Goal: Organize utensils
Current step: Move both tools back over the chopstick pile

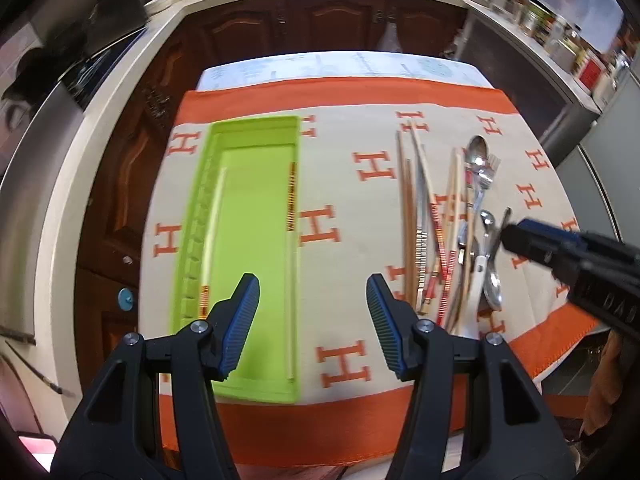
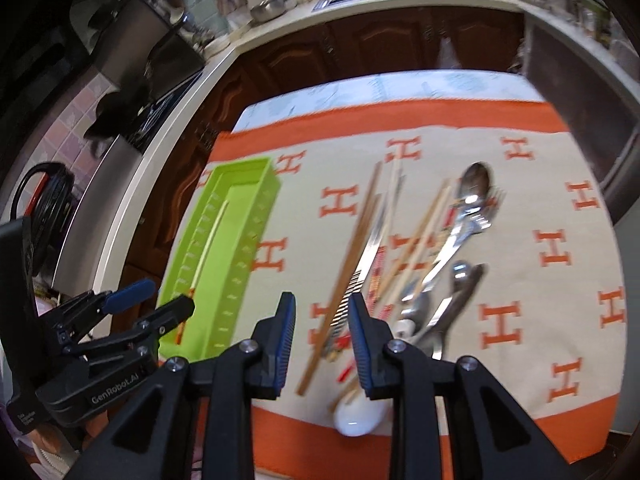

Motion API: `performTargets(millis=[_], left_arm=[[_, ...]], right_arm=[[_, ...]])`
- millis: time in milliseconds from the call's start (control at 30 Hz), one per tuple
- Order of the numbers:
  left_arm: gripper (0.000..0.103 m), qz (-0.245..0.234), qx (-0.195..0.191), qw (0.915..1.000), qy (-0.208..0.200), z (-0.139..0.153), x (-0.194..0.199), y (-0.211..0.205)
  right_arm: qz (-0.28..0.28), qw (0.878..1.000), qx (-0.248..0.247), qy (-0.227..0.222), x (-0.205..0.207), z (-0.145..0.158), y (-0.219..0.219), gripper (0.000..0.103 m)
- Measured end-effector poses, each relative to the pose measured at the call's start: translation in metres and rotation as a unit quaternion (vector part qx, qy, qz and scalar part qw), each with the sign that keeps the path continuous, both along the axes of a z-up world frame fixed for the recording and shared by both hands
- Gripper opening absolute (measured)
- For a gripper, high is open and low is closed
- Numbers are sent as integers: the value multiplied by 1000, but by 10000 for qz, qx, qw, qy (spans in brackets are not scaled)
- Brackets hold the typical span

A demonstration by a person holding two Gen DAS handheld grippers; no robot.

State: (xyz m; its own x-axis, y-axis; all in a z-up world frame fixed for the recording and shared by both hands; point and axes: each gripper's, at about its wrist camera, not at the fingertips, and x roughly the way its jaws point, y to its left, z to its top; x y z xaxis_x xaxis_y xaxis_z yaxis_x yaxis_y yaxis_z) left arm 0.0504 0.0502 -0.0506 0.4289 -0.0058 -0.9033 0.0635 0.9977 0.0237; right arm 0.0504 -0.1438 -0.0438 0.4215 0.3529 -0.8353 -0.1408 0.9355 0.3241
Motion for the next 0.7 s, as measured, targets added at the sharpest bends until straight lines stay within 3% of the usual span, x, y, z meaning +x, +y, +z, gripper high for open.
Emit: performTargets(millis=[267,467,633,700], left_arm=[[53,-502,26,9987,56,-13,13,-49],[53,-692,-85,9970,340,-38,42,-67],[34,-700,-109,9955,635,-65,71,-68],[33,-697,-168,9945,763,-75,80,-69]], right_arm=[[-463,9986,7,-251,-1,4,-48,27],[-577,9983,27,-110,9,-15,-62,27],[-508,9986,59,101,19,-36,-60,27],[-480,9987,77,176,24,-44,-60,27]])
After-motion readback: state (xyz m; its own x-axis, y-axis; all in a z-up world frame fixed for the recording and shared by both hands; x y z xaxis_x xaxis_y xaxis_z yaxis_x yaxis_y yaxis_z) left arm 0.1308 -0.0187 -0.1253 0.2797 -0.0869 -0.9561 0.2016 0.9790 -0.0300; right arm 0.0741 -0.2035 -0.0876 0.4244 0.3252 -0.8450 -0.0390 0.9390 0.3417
